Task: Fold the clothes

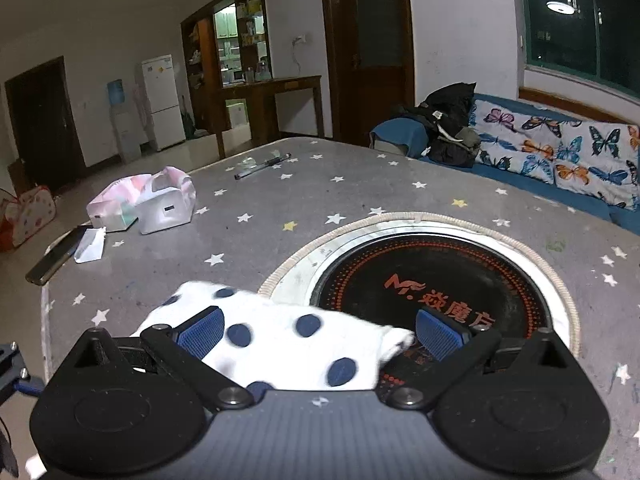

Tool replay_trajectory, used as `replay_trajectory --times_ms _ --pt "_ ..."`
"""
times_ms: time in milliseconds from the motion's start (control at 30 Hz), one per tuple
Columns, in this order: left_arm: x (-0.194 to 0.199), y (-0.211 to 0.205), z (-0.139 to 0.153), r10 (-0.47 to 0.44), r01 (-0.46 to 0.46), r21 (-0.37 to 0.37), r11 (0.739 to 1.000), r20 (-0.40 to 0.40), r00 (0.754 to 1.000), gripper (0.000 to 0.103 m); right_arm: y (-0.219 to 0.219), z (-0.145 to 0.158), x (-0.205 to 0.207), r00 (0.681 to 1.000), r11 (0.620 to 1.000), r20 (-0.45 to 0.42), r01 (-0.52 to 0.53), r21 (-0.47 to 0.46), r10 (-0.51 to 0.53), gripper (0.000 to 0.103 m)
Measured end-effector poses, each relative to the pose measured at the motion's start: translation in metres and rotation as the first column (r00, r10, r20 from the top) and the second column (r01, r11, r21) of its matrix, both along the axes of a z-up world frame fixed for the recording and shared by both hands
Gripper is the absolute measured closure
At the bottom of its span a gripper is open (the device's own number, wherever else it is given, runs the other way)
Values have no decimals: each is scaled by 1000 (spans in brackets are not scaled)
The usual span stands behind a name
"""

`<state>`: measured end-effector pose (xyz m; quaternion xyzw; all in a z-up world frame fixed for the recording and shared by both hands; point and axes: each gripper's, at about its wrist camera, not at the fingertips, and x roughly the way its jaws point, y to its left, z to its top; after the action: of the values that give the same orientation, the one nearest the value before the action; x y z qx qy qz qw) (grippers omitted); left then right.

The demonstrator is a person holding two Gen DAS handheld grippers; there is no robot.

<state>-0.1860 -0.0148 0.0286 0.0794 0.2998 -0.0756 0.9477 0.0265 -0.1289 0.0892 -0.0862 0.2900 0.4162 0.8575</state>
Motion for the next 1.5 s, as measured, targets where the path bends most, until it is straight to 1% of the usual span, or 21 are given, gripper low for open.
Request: replay_trajectory --times_ms 167,333,467,600,900,1233,1500 --pt "6 26 1 100 -100 -14 995 -9 995 0 4 -4 7 1000 1000 -29 -9 -4 9 0" --pt "21 56 3 201 -202 -19 979 -19 979 0 8 -9 16 999 1000 -41 -3 -8 2 0" --pt "37 74 5 252 -252 -6 968 -3 968 0 10 -13 26 998 1000 -58 16 -5 -16 0" --pt "49 87 8 288 -288 12 957 8 957 0 11 -21 42 994 999 -103 39 -8 -40 0" --pt "76 107 8 291 -291 27 956 11 957 0 1 -39 64 972 995 -213 101 3 -98 0" --pt "96 122 5 280 -280 3 960 -6 960 0 -5 -43 62 958 996 -279 84 39 -70 0" --pt "105 131 3 233 -233 0 972 -8 972 0 -8 -43 54 957 998 -288 59 38 -45 0"
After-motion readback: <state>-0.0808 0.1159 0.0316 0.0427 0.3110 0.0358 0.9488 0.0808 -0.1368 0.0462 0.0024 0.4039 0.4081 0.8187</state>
